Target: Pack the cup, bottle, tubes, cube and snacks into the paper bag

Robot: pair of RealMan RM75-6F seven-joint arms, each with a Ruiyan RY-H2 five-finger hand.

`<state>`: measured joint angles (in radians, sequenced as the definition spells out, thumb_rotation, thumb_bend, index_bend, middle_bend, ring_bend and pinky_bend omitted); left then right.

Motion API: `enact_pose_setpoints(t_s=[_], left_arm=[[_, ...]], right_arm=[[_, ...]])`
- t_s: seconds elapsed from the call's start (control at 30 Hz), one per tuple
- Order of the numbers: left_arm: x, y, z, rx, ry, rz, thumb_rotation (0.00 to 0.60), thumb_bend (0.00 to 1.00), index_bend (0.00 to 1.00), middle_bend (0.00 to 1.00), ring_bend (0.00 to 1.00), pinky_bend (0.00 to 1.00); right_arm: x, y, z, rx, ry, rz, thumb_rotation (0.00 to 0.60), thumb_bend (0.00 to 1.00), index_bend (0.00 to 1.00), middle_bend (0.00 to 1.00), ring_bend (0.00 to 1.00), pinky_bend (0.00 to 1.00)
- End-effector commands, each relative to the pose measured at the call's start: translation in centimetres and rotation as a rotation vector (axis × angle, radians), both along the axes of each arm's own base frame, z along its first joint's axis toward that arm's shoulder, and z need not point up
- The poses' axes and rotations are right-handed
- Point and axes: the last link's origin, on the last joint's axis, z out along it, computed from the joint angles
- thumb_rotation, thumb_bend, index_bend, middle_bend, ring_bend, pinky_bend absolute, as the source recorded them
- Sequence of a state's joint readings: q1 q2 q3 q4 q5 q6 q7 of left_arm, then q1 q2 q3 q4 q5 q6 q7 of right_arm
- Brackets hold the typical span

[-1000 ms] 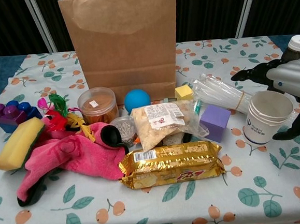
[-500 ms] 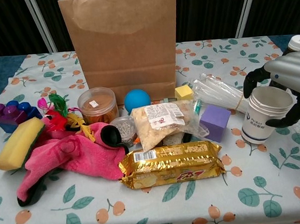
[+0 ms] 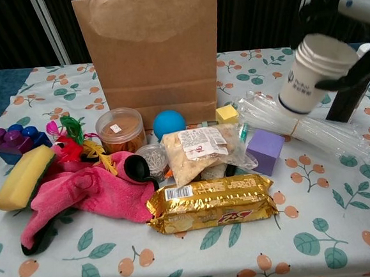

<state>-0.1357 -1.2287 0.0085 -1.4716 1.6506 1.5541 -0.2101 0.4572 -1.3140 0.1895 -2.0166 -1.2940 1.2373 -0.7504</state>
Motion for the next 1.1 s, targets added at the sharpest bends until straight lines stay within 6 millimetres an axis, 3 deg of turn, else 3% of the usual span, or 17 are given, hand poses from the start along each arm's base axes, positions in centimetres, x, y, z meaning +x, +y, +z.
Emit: enact_pose_setpoints(t_s=[0.03,0.2,0.4,0.6,0.73,0.9,1.0,1.1], left_arm=[[0.0,0.1,0.0,0.000,0.001,-0.002,0.600,0.00,0.11,0.10,0.06,0.16],[0.1,0.3,0.3,0.005,-0.001,-0.005,0.600,0.00,0.11,0.10,0.06,0.16],[-0.1,1.1,0.8,0.021,0.002,-0.005,0.600,0.00,0.11,0.10,0.06,0.16],[-0.3,1.8,1.3,0.041,-0.004,0.002,0.600,0.00,0.11,0.10,0.06,0.16],[-0.3,2.5,1.3,0.062,-0.049,0.023,0.600,0.00,0.11,0.10,0.06,0.16],[-0.1,3.0,1.3,0.068,-0.049,0.012,0.600,0.00,0.11,0.10,0.06,0.16],[-0.1,3.0,1.4,0.065,-0.045,0.010,0.600,0.00,0.11,0.10,0.06,0.16],[-0.2,2.9,1.3,0.060,-0.041,0.015,0.600,0.00,0.11,0.10,0.06,0.16]], right_arm=[[4.5,-0.9,4.4,-0.126,-0.049,0.100,0.600,0.18,0.50,0.41,0.31,0.41],[8.9,-1.9,8.4,-0.240,-0.089,0.182,0.600,0.18,0.51,0.42,0.31,0.41],[12.5,-5.6,9.0,-0.319,-0.062,0.226,0.600,0.18,0.51,0.42,0.31,0.41],[14.4,-9.2,4.0,-0.272,-0.036,0.221,0.600,0.18,0.51,0.41,0.31,0.39],[15.4,-10.2,0.0,-0.223,-0.037,0.189,0.600,0.19,0.51,0.41,0.31,0.37],[16.4,-10.6,-3.2,-0.182,-0.055,0.177,0.600,0.19,0.51,0.40,0.31,0.37],[17.0,-10.6,-4.0,-0.158,-0.069,0.176,0.600,0.17,0.43,0.35,0.27,0.32],[17.2,-10.4,-4.1,-0.122,-0.073,0.163,0.600,0.09,0.23,0.22,0.13,0.16]])
